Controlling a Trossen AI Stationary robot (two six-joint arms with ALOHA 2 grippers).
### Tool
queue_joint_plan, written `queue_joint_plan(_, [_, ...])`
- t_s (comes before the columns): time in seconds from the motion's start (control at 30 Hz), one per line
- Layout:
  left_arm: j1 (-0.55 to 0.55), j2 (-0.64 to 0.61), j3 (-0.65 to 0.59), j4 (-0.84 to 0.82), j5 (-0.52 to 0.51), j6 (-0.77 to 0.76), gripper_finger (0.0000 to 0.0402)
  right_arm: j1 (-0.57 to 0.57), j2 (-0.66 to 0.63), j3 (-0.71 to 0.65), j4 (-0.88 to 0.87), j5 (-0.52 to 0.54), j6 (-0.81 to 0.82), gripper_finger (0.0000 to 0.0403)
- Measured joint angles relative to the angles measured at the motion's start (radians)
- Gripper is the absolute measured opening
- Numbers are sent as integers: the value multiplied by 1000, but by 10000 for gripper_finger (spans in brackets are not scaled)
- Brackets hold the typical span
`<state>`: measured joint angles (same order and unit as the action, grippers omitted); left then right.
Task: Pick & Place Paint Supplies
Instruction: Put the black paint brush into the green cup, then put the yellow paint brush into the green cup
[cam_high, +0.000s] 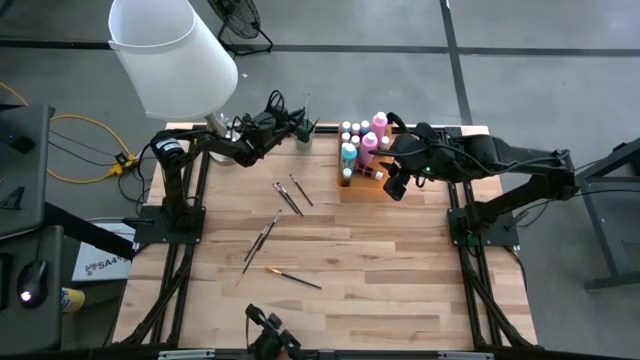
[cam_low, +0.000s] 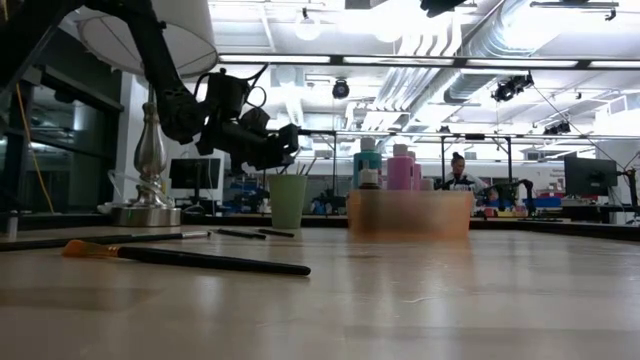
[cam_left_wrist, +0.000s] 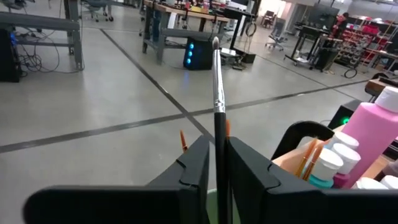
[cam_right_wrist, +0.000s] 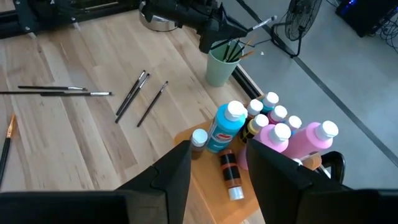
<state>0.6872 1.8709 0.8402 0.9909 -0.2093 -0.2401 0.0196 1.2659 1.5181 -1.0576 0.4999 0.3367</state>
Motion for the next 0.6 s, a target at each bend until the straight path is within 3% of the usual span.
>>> queue_joint_plan(0.2, [0, 0, 0, -5, 2, 0, 81, 0, 0, 0, 0, 0, 0, 149])
queue_joint_plan(0.6, [0, 0, 0, -7, 2, 0, 86, 0, 0, 0, 0, 0, -19, 149])
